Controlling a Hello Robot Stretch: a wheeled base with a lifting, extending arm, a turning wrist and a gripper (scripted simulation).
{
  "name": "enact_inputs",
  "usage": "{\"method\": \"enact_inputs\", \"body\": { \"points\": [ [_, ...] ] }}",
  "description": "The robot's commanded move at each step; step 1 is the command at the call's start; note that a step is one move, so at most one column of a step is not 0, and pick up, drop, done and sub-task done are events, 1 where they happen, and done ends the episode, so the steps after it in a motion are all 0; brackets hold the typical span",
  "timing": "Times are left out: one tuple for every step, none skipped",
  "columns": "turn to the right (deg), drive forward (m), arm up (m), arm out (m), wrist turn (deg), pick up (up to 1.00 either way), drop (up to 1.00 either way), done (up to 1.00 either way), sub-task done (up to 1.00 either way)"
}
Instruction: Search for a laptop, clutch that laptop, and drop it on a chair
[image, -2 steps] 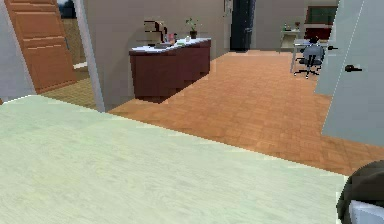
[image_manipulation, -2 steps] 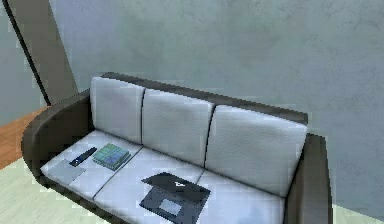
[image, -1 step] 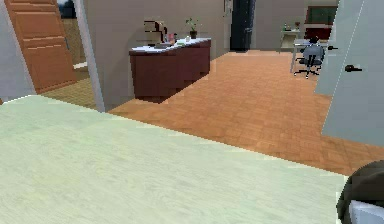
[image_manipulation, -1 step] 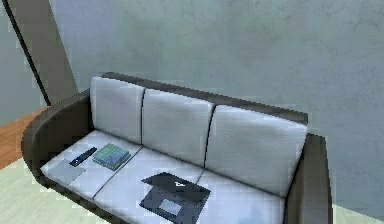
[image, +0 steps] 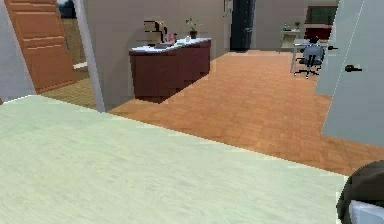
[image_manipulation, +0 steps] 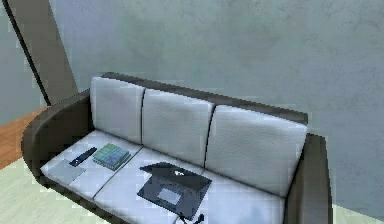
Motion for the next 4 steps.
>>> {"method": "enact_inputs", "body": {
  "points": [
    [0.0, 0.0, 0.5, 0.0, 0.0, 0.0, 0.0, 0.0, 0.0],
    [0.0, 0.0, 0.16, 0.0, 0.0, 0.0, 0.0, 0.0, 0.0],
    [0.0, 0.0, 0.0, 0.0, -45.0, 0.0, 0.0, 0.0, 0.0],
    [0.0, 0.0, 0.0, 0.0, -45.0, 0.0, 0.0, 0.0, 0.0]
  ]
}}
